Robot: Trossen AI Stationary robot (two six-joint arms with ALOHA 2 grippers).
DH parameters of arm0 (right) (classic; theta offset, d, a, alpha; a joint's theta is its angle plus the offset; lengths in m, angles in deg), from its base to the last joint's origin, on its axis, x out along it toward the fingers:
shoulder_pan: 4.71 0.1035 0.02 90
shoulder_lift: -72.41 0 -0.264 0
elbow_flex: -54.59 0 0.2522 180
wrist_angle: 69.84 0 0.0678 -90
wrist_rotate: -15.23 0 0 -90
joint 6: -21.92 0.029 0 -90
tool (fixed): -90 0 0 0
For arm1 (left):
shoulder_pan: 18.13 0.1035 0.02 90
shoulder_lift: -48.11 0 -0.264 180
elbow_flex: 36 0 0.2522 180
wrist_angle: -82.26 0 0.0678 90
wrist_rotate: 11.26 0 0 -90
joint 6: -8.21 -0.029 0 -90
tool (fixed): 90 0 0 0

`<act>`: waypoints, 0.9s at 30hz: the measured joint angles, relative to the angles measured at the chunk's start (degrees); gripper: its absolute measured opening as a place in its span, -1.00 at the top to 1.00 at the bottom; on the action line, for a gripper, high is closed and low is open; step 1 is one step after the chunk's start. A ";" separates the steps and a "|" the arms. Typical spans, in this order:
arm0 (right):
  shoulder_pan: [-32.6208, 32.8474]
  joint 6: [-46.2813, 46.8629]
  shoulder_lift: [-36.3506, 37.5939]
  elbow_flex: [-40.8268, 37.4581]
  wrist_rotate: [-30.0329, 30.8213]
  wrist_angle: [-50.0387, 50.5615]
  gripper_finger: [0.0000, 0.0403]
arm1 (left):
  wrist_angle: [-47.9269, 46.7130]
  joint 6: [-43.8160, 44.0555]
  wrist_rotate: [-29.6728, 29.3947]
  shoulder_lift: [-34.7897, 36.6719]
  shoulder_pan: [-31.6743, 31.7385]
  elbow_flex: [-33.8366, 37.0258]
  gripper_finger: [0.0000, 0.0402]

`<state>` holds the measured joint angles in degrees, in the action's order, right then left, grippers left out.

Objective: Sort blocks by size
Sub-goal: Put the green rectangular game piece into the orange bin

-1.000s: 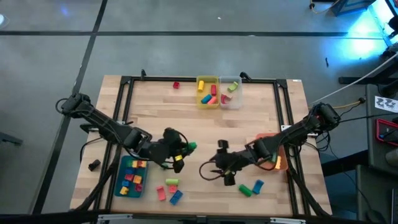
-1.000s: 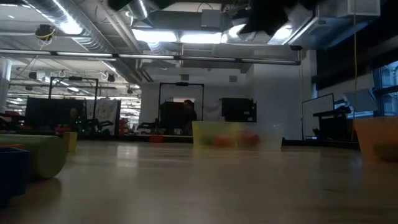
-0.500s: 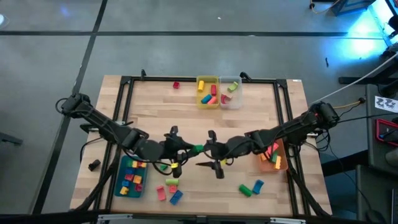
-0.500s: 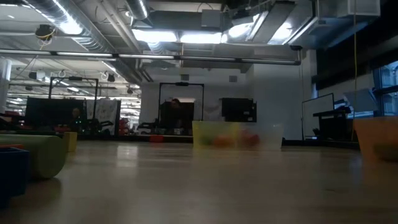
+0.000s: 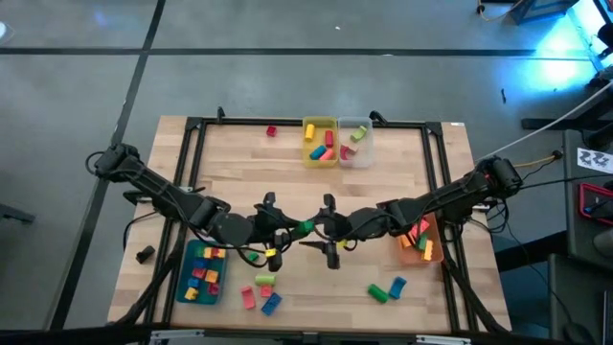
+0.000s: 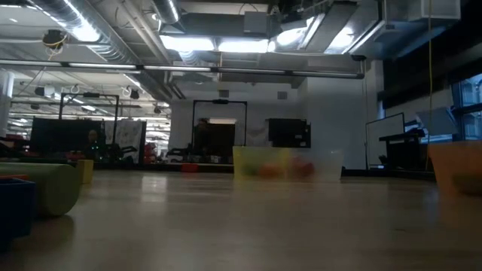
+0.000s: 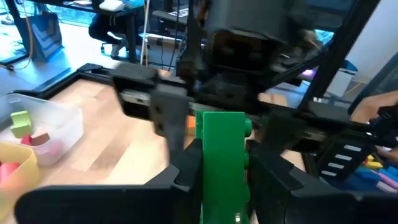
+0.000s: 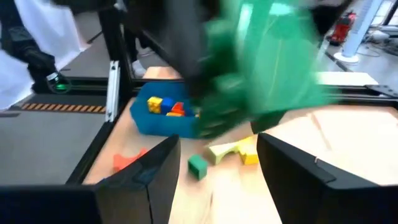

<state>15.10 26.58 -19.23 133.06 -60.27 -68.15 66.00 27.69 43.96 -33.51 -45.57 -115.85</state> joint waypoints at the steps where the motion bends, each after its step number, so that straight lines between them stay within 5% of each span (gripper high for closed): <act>1: -0.02 -0.02 0.00 0.02 0.02 -0.22 -0.07 | -0.02 0.00 0.08 0.00 -0.04 0.02 0.58; 13: 0.00 -0.68 0.02 0.07 -4.61 -5.14 -0.04 | 0.13 -0.95 0.22 0.00 -0.07 0.04 0.58; 22: -0.04 -0.76 0.02 0.07 -5.29 -4.92 0.49 | 0.05 -1.99 1.33 0.00 -0.04 0.04 0.58; 27: -0.07 -0.69 0.02 0.13 -6.10 -2.29 0.49 | -1.66 -1.88 4.74 0.00 0.68 0.07 0.57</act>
<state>15.03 25.89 -19.21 133.18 -66.37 -70.44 64.33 25.81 48.70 -33.51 -44.89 -115.78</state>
